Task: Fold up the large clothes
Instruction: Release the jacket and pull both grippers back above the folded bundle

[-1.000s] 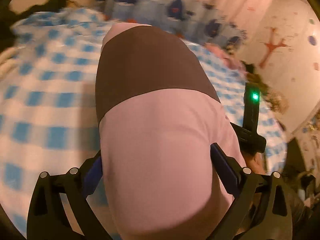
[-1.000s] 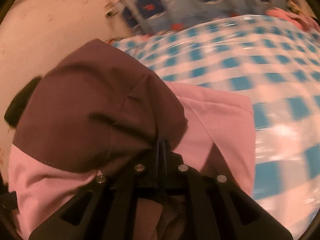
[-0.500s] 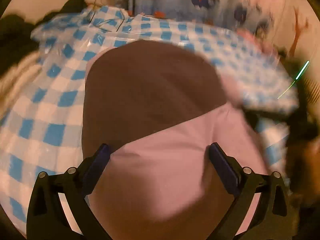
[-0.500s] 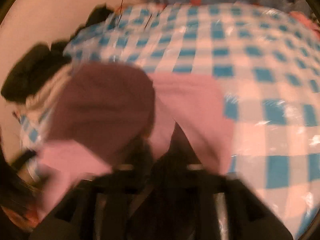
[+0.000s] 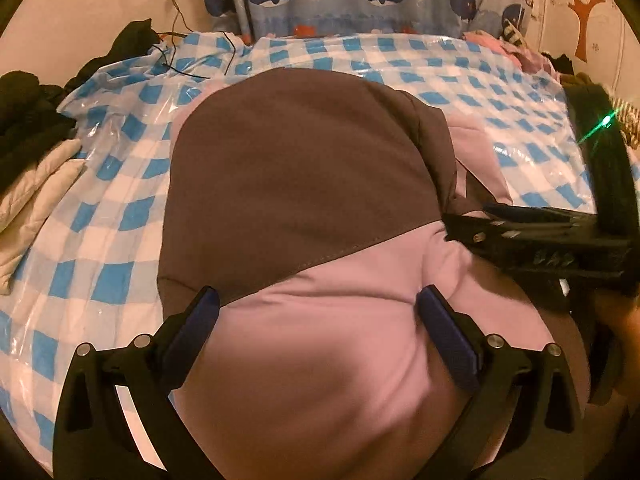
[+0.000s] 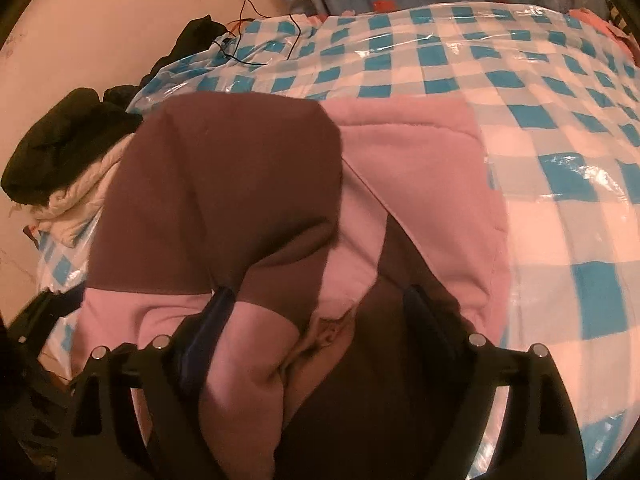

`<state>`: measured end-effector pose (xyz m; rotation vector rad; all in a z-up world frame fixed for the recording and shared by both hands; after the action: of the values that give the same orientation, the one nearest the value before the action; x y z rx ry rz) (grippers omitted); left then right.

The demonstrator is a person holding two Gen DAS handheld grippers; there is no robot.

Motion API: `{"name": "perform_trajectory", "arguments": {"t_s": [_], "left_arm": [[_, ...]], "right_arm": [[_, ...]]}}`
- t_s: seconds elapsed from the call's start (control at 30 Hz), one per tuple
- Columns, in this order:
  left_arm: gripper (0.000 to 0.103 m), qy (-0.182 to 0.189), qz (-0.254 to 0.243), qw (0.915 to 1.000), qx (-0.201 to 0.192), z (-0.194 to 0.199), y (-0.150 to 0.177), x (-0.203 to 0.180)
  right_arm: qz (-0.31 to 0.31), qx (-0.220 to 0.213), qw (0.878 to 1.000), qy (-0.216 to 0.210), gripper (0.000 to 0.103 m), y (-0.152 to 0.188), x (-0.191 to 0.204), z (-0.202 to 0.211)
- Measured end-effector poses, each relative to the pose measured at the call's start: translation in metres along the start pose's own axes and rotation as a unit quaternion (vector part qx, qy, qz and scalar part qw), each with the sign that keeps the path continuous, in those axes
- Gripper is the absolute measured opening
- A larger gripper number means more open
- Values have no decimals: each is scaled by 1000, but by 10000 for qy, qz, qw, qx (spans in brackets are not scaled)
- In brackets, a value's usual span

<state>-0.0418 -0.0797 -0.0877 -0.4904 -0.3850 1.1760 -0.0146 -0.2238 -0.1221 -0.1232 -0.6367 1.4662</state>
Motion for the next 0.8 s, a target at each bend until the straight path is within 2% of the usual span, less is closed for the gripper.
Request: {"name": "perform_trajectory", "arguments": {"t_s": [0.1, 0.17, 0.23, 0.27, 0.33, 0.47, 0.57, 0.8], "left_arm": [[95, 85, 288, 9994, -171, 8, 1, 10], [95, 62, 316, 9992, -244, 9, 2, 12], [95, -136, 157, 9995, -240, 10, 3, 7], [95, -259, 114, 9993, -260, 14, 2, 5], [95, -295, 245, 9988, -316, 25, 2, 5], [95, -226, 589, 9973, -386, 47, 7, 14], [95, -345, 588, 9968, -409, 61, 9, 20], [95, -363, 580, 9965, -486, 85, 13, 23]], "right_arm": [[197, -398, 9983, 371, 84, 6, 9, 45], [225, -412, 9967, 659, 85, 21, 5, 48], [73, -270, 9983, 515, 88, 37, -7, 27], [-160, -164, 9994, 275, 88, 37, -14, 24], [-354, -23, 9993, 153, 89, 32, -16, 33], [-145, -122, 9995, 261, 89, 26, -1, 62], [42, -253, 9990, 376, 90, 28, 10, 82], [231, -423, 9975, 510, 93, 38, 28, 104]]}}
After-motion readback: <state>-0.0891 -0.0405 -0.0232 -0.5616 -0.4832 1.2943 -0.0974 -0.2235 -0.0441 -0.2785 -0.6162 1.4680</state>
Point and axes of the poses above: each gripper's, at about its wrist camera, not at the fingertips, and z roughly against the way its jaws point, x to its left, y to its underside, the point moved 10 cm from there along -z, roughly the way its jaws point, and after that the axes turned 6 degrees about x, right-handed, at the moved point
